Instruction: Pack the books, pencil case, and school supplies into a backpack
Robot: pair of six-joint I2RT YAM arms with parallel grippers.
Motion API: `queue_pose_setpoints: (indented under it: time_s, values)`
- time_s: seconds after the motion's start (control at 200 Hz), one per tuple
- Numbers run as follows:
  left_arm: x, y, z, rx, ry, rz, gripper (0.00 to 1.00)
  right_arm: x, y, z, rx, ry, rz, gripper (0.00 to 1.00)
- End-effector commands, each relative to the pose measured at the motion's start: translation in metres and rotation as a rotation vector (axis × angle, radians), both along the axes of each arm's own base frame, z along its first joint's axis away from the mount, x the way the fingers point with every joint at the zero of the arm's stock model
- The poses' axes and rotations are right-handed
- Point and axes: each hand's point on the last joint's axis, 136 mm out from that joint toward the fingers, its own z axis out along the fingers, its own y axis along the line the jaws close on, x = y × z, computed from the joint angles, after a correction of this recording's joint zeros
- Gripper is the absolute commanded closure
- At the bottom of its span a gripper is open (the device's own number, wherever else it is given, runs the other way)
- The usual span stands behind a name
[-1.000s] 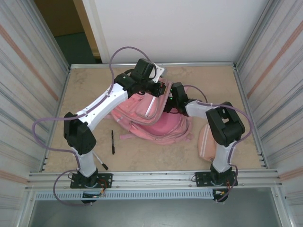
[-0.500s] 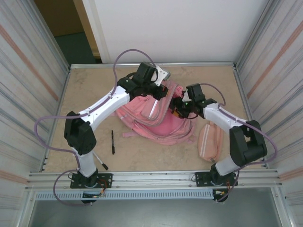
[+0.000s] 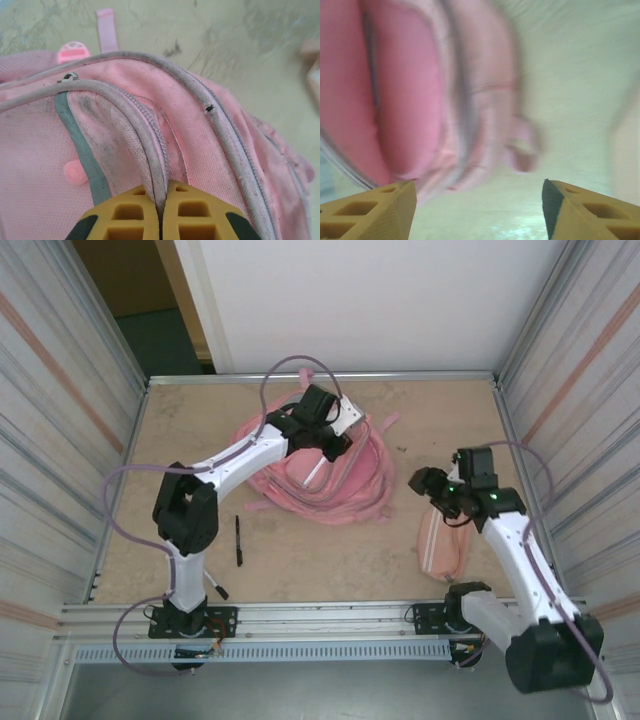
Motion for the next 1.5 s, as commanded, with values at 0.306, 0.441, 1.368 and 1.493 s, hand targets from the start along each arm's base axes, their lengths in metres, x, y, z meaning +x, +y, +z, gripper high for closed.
queue_pose_setpoints:
  time_s: [0.306,0.441,1.368,1.493]
  values:
    - [-0.031,-0.023,0.002,-0.03,0.061,-0.077,0.5,-0.054,-0.043,-0.067,-0.024,0.213,-0.25,0.49]
    - [-0.068,-0.041,0.025,-0.224,0.253,-0.016,0.47,-0.061,-0.044,-0.111,-0.01,0.325,-0.299,0.49]
    - [-0.169,-0.011,-0.047,-0.248,0.586,0.225,0.49,-0.004,0.081,-0.121,0.14,0.282,-0.063,0.45]
    - [-0.179,-0.025,-0.053,-0.231,0.607,0.197,0.49,0.001,0.065,-0.101,0.1,0.255,-0.032,0.41]
